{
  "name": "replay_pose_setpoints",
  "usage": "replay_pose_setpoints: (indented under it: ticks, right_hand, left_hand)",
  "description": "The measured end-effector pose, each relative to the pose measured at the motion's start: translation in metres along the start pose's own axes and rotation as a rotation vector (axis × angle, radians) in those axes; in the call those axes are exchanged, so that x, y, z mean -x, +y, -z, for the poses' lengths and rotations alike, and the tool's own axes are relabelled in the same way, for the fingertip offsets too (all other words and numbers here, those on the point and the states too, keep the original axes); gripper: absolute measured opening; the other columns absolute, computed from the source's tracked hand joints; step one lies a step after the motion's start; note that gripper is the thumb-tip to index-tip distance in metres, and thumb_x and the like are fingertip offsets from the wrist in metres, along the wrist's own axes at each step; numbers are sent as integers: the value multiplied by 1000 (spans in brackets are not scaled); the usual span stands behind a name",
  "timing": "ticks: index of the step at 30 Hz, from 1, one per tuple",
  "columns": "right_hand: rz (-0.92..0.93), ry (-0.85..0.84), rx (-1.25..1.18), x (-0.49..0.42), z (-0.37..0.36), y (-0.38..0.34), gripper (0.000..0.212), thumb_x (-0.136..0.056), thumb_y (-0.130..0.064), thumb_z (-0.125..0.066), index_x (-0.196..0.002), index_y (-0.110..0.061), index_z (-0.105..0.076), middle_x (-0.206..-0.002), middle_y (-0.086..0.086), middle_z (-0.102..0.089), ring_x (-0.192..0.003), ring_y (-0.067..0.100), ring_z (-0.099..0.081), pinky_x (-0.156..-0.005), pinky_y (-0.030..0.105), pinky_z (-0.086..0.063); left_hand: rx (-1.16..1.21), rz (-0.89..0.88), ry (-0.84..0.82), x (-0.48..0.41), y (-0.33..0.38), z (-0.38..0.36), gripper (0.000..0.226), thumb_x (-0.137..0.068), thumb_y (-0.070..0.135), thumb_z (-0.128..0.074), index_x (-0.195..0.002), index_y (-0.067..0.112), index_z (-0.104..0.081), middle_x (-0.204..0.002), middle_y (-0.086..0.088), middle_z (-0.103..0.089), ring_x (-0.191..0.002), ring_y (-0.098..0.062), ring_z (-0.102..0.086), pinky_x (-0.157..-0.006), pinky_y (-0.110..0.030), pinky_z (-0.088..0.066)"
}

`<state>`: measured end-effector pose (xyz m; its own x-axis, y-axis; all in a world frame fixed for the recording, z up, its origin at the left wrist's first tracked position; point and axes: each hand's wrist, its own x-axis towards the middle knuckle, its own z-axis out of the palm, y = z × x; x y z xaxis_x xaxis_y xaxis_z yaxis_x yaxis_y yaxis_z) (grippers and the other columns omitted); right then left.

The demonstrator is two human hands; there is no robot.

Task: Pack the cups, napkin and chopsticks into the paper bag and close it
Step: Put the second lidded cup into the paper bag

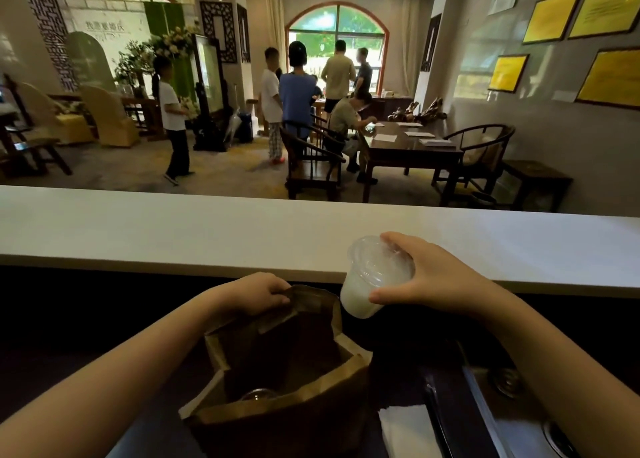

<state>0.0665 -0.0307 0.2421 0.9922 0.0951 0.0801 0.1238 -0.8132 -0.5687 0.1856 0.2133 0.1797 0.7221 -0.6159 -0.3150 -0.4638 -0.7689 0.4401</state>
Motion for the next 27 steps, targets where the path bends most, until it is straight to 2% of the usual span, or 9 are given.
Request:
replay_pose_setpoints:
  ticks: [3,6,9,12,15,20,23,27]
  right_hand:
    - [58,-39,-59,4,-15,-26,94,-63,-58,-73,-140,-26,-29,-121,-16,-37,-108,5,-41,-80,14,-36]
    - [105,-64,-71,3,-49,-46,81,-61,-55,-75,-128,-24,-41,-116,-12,-46,-104,9,-48,-79,21,-42]
    - [59,-96,-63,-2,-86,-51,82,-58,-53,-76,-126,-22,-42,-119,-7,-46,-105,11,-47,-80,23,-45]
    - [-18,-149,25,-4,-109,-43,92,-59,-50,-77,-134,-21,-33,-130,1,-41,-117,19,-42,-94,34,-45]
    - [-16,-174,138,-5,-110,-28,99,-59,-51,-77,-138,-18,-28,-135,4,-39,-123,23,-38,-101,36,-41]
    - [29,-207,219,-23,-89,-16,82,-58,-50,-77,-123,-16,-41,-122,5,-47,-110,21,-44,-88,31,-44]
    - [88,-247,260,-42,-79,-24,80,-60,-47,-78,-123,-14,-42,-122,7,-49,-108,22,-48,-88,32,-46]
    - [190,-313,309,-53,-82,-44,77,-62,-42,-80,-123,-11,-43,-122,8,-50,-108,22,-48,-91,35,-46]
  left_hand:
    - [39,73,39,-2,-2,2,19,-92,19,-46,-97,14,-64,-95,-1,-62,-86,-14,-55,-82,-28,-39]
    - [137,136,84,0,-1,-1,18,-87,18,-51,-93,10,-66,-97,-7,-68,-86,-19,-61,-80,-32,-47]
    - [204,210,74,4,0,2,14,-86,21,-55,-88,14,-67,-93,-5,-69,-83,-19,-63,-77,-32,-50]
    - [171,271,102,10,-3,7,20,-90,19,-50,-102,14,-65,-104,-7,-68,-95,-19,-61,-84,-31,-44]
    - [170,336,156,22,-10,8,24,-89,13,-50,-107,9,-65,-111,-12,-67,-102,-24,-60,-86,-31,-42]
    - [217,415,285,48,-14,-7,21,-84,10,-52,-96,7,-69,-99,-15,-70,-90,-26,-64,-74,-33,-48]
    - [210,418,335,63,-12,-19,21,-82,6,-48,-94,5,-65,-96,-14,-67,-89,-25,-62,-75,-34,-50]
    - [224,424,366,76,-17,-26,17,-81,4,-47,-89,6,-62,-90,-10,-62,-86,-23,-59,-67,-27,-43]
